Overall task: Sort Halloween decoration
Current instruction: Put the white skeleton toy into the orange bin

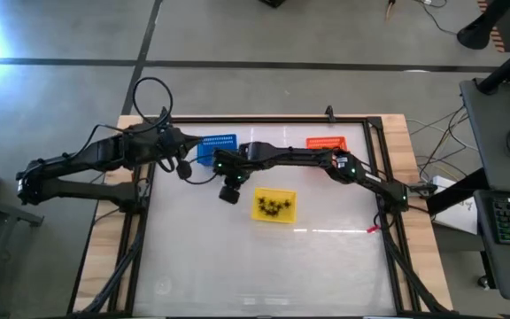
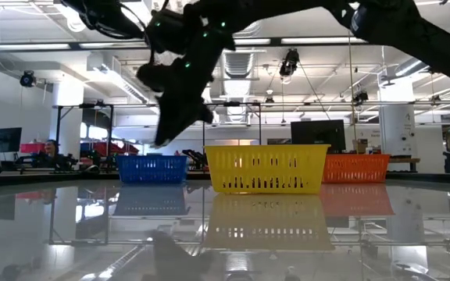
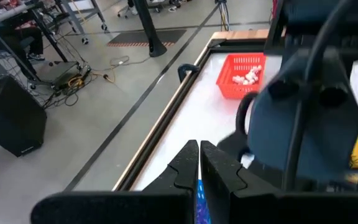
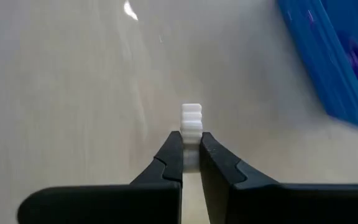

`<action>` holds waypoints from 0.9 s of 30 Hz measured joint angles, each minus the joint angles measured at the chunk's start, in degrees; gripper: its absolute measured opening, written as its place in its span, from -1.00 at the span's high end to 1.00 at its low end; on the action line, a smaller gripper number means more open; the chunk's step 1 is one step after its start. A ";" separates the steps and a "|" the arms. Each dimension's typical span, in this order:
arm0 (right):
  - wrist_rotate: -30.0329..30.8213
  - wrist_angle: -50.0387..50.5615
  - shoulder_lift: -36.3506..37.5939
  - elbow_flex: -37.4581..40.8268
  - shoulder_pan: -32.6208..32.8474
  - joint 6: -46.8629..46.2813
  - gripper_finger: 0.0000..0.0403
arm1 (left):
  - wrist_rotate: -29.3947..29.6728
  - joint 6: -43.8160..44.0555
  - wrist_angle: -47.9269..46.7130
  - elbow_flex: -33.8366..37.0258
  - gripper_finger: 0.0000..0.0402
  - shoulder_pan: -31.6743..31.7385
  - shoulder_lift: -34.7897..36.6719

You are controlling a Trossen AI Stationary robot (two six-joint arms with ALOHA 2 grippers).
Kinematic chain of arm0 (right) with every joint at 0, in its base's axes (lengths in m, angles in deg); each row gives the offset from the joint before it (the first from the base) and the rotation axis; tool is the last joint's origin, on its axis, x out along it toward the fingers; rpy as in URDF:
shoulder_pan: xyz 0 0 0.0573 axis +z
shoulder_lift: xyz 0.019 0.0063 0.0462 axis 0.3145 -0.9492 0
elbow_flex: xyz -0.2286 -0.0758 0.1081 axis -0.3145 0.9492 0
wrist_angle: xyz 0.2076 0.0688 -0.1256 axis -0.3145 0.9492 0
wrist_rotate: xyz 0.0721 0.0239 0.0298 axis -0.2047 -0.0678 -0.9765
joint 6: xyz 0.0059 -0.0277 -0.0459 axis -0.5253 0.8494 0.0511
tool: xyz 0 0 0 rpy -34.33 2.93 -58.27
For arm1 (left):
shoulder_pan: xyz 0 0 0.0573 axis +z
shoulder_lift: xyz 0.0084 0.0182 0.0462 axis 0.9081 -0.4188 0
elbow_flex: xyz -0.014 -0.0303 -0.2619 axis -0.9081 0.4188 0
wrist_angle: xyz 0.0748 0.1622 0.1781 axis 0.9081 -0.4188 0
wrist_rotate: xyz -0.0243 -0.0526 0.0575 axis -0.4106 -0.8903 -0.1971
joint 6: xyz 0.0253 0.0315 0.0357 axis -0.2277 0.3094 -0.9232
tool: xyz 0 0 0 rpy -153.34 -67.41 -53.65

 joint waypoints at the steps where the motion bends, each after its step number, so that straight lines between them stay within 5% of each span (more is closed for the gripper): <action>1: 0.17 1.88 0.65 0.23 0.00 -0.39 0.92 | 0.00 -0.01 -0.01 -0.01 1.00 0.00 0.40; 14: 11.34 23.08 6.04 0.11 -0.97 -3.26 0.92 | -0.04 -1.73 -1.87 0.00 1.00 0.00 6.96; 27: 15.59 33.72 12.57 2.70 -7.37 -5.07 0.92 | -0.11 -1.51 -7.68 -0.01 1.00 0.00 11.53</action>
